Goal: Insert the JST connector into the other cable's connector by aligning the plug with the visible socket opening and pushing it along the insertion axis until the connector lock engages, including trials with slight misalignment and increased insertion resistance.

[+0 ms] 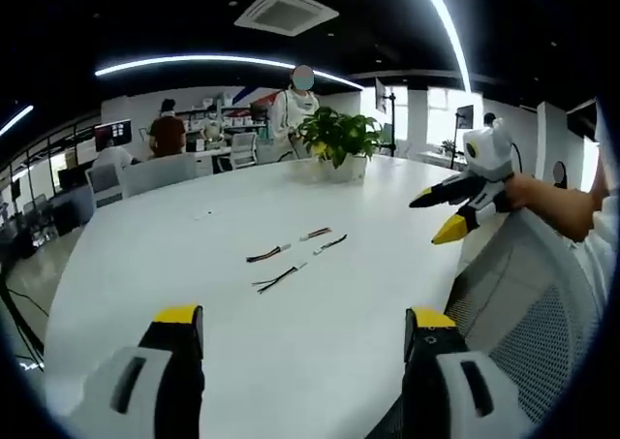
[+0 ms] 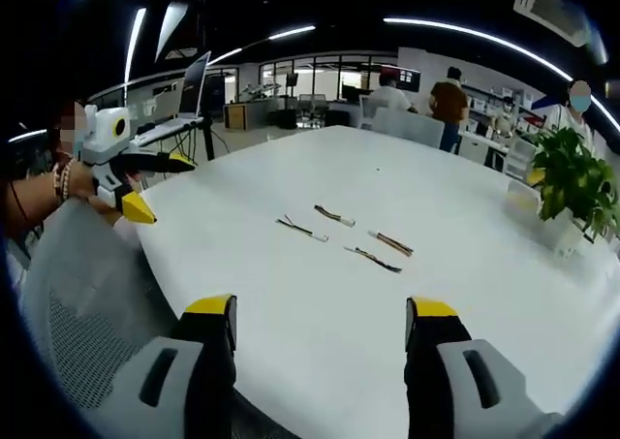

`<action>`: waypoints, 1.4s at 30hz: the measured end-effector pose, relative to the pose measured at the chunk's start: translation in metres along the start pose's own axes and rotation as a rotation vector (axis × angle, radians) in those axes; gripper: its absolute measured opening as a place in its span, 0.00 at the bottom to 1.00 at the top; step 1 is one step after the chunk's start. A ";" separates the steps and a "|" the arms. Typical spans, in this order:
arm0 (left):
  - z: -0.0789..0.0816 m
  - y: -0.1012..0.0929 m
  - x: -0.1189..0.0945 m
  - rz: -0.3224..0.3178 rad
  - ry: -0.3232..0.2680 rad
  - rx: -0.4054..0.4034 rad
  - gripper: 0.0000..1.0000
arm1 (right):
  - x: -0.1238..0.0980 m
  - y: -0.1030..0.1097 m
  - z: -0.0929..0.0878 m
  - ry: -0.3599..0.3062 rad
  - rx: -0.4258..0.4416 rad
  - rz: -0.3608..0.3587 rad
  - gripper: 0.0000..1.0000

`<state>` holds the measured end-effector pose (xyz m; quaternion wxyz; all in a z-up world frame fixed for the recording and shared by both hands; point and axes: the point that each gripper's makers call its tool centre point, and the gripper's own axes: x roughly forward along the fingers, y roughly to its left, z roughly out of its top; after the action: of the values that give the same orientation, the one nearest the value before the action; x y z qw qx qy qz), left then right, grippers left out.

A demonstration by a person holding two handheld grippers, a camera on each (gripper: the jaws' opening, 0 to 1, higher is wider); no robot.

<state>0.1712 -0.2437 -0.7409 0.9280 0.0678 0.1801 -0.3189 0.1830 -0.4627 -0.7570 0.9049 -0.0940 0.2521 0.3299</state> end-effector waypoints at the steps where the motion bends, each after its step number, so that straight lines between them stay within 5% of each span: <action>1: 0.000 0.000 0.000 0.004 0.001 -0.003 0.84 | 0.000 0.000 -0.001 0.003 0.012 0.006 0.69; 11: -0.010 -0.001 0.003 0.006 0.050 -0.004 0.85 | 0.000 0.000 -0.001 -0.002 0.055 0.021 0.68; 21: -0.003 0.008 0.003 0.020 0.017 -0.068 0.87 | 0.002 0.001 0.000 0.009 0.028 0.024 0.66; 27: -0.006 0.007 0.006 0.009 0.037 -0.071 0.87 | 0.004 0.008 0.000 0.008 0.084 0.070 0.66; 34: -0.005 0.004 0.009 -0.015 0.045 -0.087 0.87 | 0.006 0.003 -0.004 0.070 -0.032 -0.002 0.67; 42: 0.005 0.021 0.004 0.027 -0.016 -0.175 0.87 | 0.010 -0.004 0.003 0.057 0.007 -0.014 0.66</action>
<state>0.1889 -0.2304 -0.7377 0.9360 -0.0139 0.1989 -0.2901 0.1936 -0.4594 -0.7596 0.8999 -0.1017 0.2781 0.3201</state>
